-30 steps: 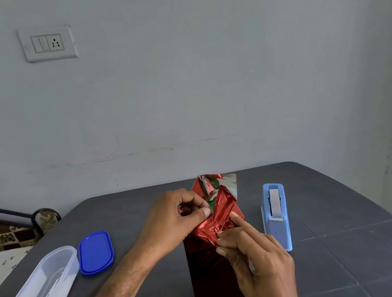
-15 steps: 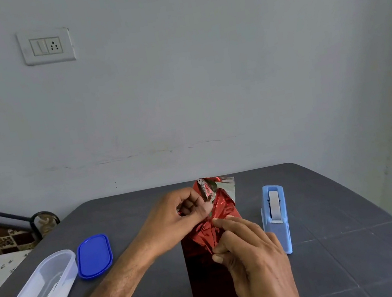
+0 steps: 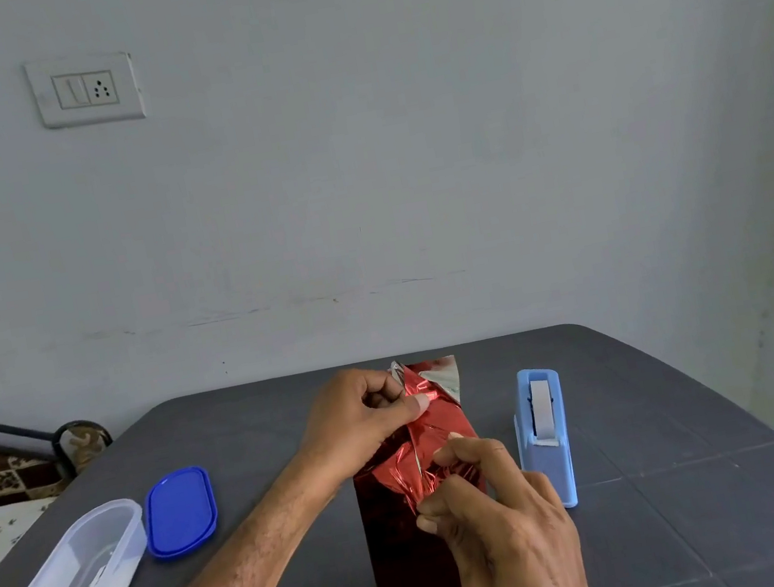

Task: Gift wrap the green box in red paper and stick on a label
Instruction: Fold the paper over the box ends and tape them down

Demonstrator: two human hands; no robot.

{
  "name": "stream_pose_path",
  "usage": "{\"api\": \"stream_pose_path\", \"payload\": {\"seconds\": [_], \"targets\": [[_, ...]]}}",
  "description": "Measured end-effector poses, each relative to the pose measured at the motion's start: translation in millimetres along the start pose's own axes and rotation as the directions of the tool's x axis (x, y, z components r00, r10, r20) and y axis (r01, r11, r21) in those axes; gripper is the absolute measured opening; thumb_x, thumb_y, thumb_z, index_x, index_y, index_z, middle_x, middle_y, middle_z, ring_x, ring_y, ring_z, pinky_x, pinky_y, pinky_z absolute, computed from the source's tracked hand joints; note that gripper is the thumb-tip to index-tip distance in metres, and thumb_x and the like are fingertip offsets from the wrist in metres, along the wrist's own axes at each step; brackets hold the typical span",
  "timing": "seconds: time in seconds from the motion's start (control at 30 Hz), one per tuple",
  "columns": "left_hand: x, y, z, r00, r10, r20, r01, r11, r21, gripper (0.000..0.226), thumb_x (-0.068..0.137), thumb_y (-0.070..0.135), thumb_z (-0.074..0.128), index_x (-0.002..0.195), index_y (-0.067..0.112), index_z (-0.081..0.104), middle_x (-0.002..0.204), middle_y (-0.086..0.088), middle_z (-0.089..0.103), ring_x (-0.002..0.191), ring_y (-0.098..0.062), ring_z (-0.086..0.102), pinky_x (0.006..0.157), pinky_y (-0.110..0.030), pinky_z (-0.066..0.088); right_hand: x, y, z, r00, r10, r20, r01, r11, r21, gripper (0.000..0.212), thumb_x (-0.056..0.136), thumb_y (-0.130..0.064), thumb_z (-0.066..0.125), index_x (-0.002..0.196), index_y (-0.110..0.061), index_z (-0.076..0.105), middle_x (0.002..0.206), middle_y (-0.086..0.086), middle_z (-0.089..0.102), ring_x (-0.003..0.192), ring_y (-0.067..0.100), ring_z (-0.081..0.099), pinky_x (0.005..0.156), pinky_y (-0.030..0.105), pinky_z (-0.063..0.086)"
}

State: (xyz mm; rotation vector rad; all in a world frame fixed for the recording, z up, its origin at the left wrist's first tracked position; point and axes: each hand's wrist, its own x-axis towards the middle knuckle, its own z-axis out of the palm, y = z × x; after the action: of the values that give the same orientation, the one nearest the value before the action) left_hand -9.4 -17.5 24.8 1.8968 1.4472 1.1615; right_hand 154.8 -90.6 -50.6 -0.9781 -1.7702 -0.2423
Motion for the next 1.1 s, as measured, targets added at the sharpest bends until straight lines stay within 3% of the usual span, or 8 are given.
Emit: {"api": "stream_pose_path", "payload": {"seconds": [0.1,0.23,0.33,0.43,0.63,0.77,0.93,1.1], "targets": [[-0.8,-3.3,1.8,0.999,0.021,-0.042,-0.020,1.000,0.012,0.025,0.082,0.038,0.084,0.072,0.017,0.074,0.080,0.009,0.067,0.073,0.000,0.056,0.073,-0.019,0.042,-0.4,0.1,3.2,1.000,0.010,-0.008,-0.010,1.000,0.010,0.031,0.068,-0.025,0.091,0.078,-0.039,0.065,0.120,-0.018,0.065,0.094,-0.010,0.037,0.067,0.023,0.044],[4.4,-12.7,1.6,0.999,-0.016,-0.049,0.015,1.000,-0.012,0.023,0.076,0.041,0.087,0.076,0.024,0.072,0.113,0.007,0.064,0.109,-0.007,0.060,0.088,-0.021,0.044,0.7,-0.7,3.2,0.998,0.004,-0.065,-0.002,1.000,0.025,0.014,0.075,-0.030,0.078,0.076,-0.039,0.066,0.117,-0.020,0.064,0.099,-0.013,0.044,0.069,0.021,0.044],[4.6,-15.9,0.3,0.995,-0.096,0.026,0.099,0.983,-0.153,0.033,0.075,0.046,0.086,0.094,0.024,0.070,0.114,0.004,0.069,0.098,-0.020,0.073,0.082,-0.038,0.063,-0.4,0.9,4.1,0.995,-0.015,-0.103,0.018,0.999,0.028,0.006,0.080,-0.032,0.068,0.076,-0.037,0.066,0.114,-0.020,0.065,0.115,-0.010,0.053,0.072,0.023,0.048],[4.4,-14.5,-1.7,0.989,-0.145,0.026,0.147,0.981,-0.125,0.050,0.068,0.052,0.085,0.107,0.030,0.063,0.120,0.011,0.060,0.102,-0.017,0.068,0.086,-0.043,0.062,-1.6,0.9,5.2,0.993,0.002,-0.120,0.003,0.999,0.044,0.010,0.083,-0.030,0.066,0.074,-0.033,0.067,0.109,-0.019,0.066,0.119,-0.009,0.056,0.073,0.026,0.050],[6.7,-12.5,-3.3,0.977,-0.198,0.080,0.205,0.975,-0.089,0.065,0.063,0.060,0.081,0.114,0.031,0.055,0.119,0.007,0.059,0.105,-0.014,0.065,0.082,-0.036,0.063,1.8,0.7,1.7,0.993,0.038,-0.115,-0.029,0.997,0.073,0.020,0.072,-0.015,0.079,0.072,-0.031,0.067,0.108,-0.020,0.065,0.106,-0.005,0.061,0.070,0.022,0.048],[6.2,-12.1,-2.0,0.968,-0.233,0.098,0.244,0.961,-0.128,0.059,0.071,0.050,0.085,0.117,0.027,0.055,0.118,0.003,0.063,0.100,-0.014,0.069,0.072,-0.026,0.061,-0.4,-0.8,3.3,0.993,0.050,-0.103,-0.043,0.997,0.071,0.020,0.072,-0.015,0.078,0.072,-0.031,0.066,0.110,-0.020,0.064,0.101,-0.001,0.062,0.070,0.019,0.045],[2.9,-16.6,4.3,0.924,-0.365,0.116,0.383,0.859,-0.339,0.059,0.071,0.036,0.092,0.116,0.017,0.061,0.099,-0.006,0.079,0.084,-0.021,0.078,0.070,-0.032,0.063,-6.2,-2.0,7.3,0.990,0.069,-0.122,-0.062,0.996,0.059,0.012,0.080,-0.021,0.068,0.073,-0.031,0.065,0.115,-0.020,0.063,0.093,0.002,0.060,0.071,0.021,0.046],[5.8,-20.1,9.2,0.883,-0.439,0.164,0.461,0.753,-0.469,0.064,0.065,0.032,0.094,0.119,0.011,0.065,0.100,-0.011,0.080,0.093,-0.028,0.078,0.082,-0.039,0.063,-9.4,0.8,11.8,0.989,0.034,-0.141,-0.030,0.999,0.030,0.011,0.083,-0.023,0.062,0.074,-0.029,0.063,0.120,-0.017,0.064,0.104,0.001,0.060,0.075,0.029,0.053]]}}
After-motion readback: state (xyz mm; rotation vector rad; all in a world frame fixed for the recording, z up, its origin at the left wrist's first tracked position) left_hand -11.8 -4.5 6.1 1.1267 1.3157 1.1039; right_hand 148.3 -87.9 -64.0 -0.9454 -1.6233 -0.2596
